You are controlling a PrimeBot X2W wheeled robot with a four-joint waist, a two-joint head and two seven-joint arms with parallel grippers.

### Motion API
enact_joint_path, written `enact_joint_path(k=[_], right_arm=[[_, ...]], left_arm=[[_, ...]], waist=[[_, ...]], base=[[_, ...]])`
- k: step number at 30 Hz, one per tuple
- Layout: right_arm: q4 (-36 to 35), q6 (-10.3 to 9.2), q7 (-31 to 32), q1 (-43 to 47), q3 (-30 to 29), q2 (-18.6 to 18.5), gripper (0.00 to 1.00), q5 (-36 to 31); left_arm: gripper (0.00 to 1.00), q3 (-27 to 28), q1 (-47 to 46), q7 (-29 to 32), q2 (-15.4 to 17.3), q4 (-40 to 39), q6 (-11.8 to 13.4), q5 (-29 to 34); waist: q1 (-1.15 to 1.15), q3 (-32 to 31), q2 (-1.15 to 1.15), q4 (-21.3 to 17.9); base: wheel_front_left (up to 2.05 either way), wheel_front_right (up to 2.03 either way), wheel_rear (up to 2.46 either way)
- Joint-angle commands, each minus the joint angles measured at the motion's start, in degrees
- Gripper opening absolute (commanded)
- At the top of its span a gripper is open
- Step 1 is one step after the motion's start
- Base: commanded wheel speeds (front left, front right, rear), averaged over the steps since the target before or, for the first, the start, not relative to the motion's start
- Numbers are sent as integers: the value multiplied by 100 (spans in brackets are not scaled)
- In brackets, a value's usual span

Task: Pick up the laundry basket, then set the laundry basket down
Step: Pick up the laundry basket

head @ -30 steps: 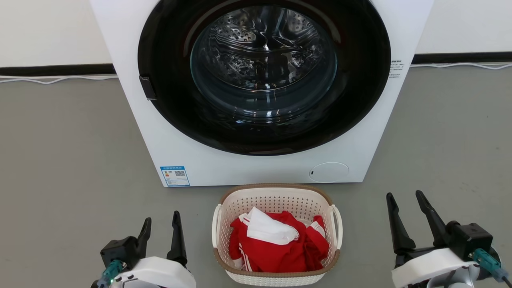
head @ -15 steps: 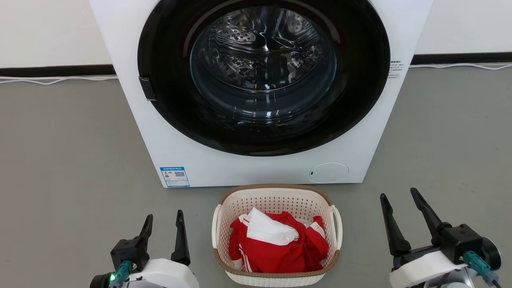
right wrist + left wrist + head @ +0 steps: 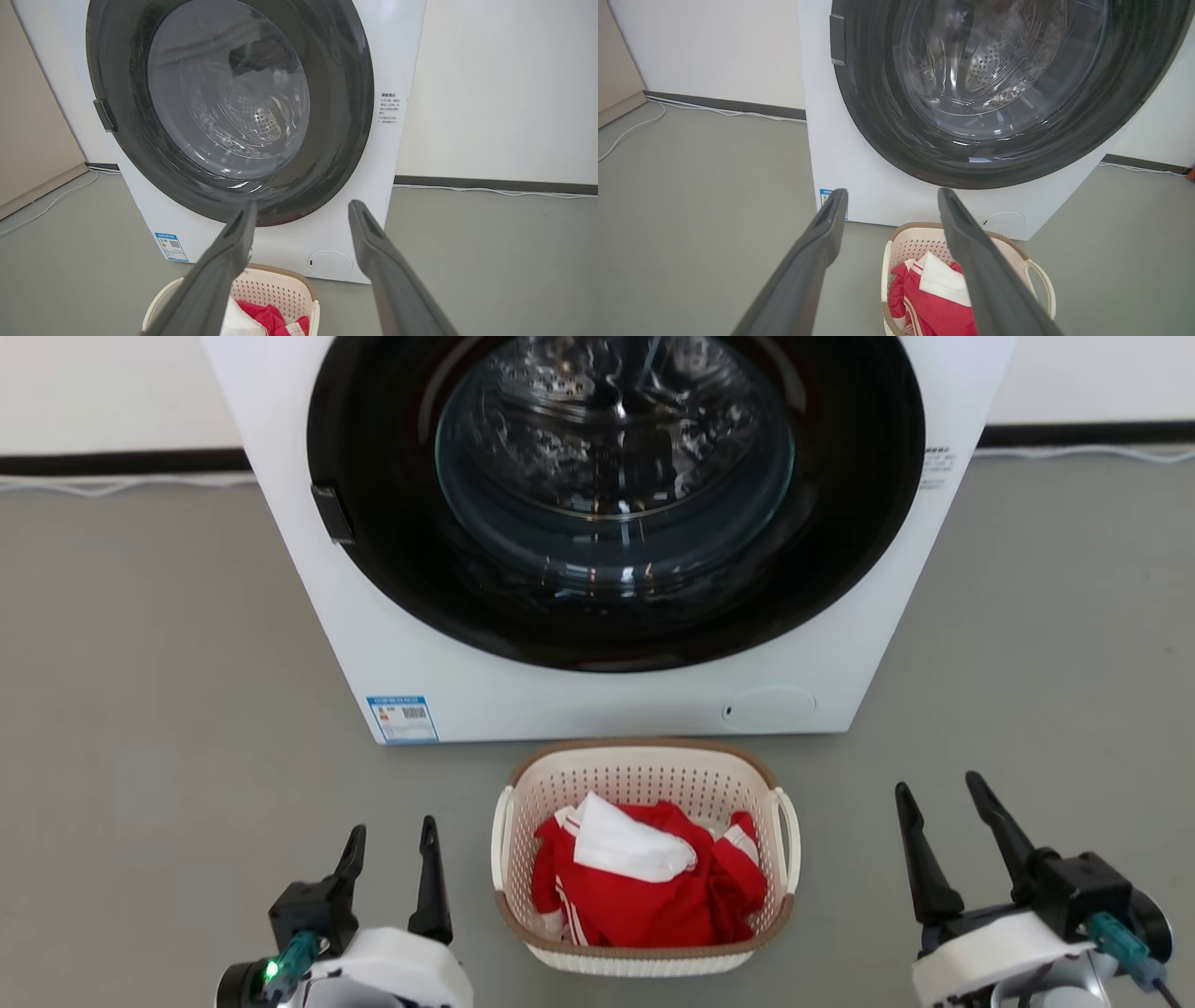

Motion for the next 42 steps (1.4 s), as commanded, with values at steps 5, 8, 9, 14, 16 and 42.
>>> enact_joint_path(k=[5,8,9,14,16,42], right_arm=[[180,35,-79,-574,23,-18,100,92],[458,35,-79,-862,6,-48,100,109],[557,35,-79,-969,4,-63,100,114],[1114,35,-79,-1524,-60,-95,100,156],[1366,35,-79,-1755,-112,-91,100,172],[3402,35,-79,-3903,862,-261,100,1132]], left_arm=[[100,7,-599,-79,45,-9,66,-19],[100,-134,-853,-79,45,141,100,-40],[100,-184,-954,-79,45,215,110,-46],[100,-425,-1512,-79,45,617,175,-150],[100,-536,-1750,-79,45,830,193,-198],[100,-1478,-4424,-79,45,3305,512,-719]], waist=[[0,488,0,-24],[0,801,0,-39],[0,914,0,-43],[0,1507,0,-76],[0,1743,0,-91],[0,4083,0,-155]], base=[[0,0,0],[0,0,0],[0,0,0],[0,0,0],[0,0,0],[0,0,0]])
